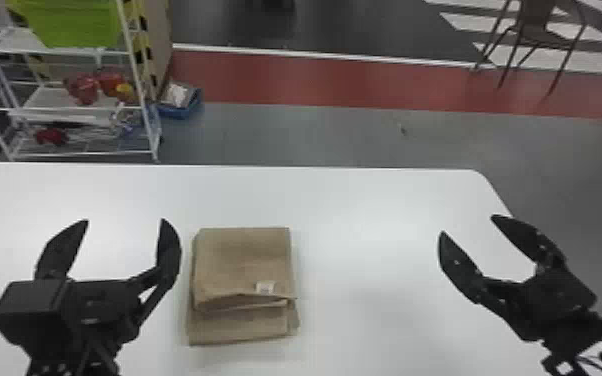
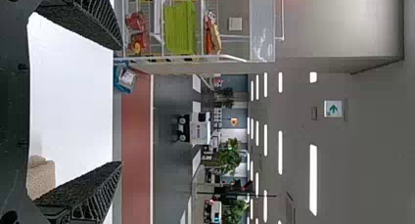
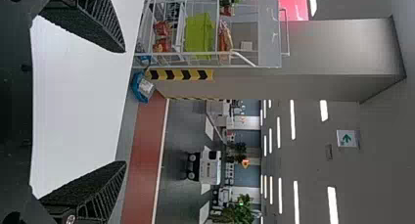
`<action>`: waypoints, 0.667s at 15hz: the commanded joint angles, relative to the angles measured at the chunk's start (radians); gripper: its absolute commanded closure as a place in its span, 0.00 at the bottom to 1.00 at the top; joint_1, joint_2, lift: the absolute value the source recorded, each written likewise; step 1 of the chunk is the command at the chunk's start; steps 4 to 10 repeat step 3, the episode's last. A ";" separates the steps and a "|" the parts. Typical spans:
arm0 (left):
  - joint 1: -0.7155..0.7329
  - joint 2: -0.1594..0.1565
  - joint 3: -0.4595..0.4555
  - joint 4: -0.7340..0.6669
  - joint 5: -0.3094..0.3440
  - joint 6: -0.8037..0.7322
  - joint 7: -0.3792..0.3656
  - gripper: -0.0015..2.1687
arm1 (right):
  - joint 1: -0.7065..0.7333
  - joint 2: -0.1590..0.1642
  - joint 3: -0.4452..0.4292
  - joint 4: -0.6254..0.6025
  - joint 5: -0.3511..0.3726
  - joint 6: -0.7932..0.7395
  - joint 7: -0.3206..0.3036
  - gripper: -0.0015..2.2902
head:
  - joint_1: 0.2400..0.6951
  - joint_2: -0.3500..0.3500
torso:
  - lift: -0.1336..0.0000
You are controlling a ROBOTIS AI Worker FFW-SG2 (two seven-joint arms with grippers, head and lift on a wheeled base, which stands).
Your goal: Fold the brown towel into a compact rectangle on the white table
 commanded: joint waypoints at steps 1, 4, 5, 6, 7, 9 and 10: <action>0.002 0.000 0.001 -0.003 0.000 0.004 -0.003 0.02 | 0.001 0.001 0.001 -0.002 -0.007 0.000 -0.001 0.03 | 1.00 0.30 | 0.09; 0.004 0.000 -0.001 -0.003 0.000 0.004 -0.003 0.02 | 0.004 0.001 0.001 -0.003 -0.008 0.000 -0.001 0.03 | 1.00 0.30 | 0.09; 0.004 0.000 -0.001 -0.003 0.000 0.004 -0.003 0.02 | 0.004 0.001 0.001 -0.003 -0.008 0.000 -0.001 0.03 | 1.00 0.30 | 0.09; 0.004 0.000 -0.001 -0.003 0.000 0.004 -0.003 0.02 | 0.004 0.001 0.001 -0.003 -0.008 0.000 -0.001 0.03 | 1.00 0.30 | 0.09; 0.004 0.000 -0.001 -0.003 0.000 0.004 -0.003 0.02 | 0.004 0.001 0.001 -0.003 -0.008 0.000 -0.001 0.03 | 1.00 0.30 | 0.09; 0.004 0.000 -0.001 -0.003 0.000 0.004 -0.003 0.02 | 0.004 0.001 0.001 -0.003 -0.008 0.000 -0.001 0.03 | 1.00 0.30 | 0.09; 0.004 0.000 -0.001 -0.003 0.000 0.004 -0.003 0.02 | 0.004 0.001 0.001 -0.003 -0.008 0.000 -0.001 0.03 | 1.00 0.30 | 0.09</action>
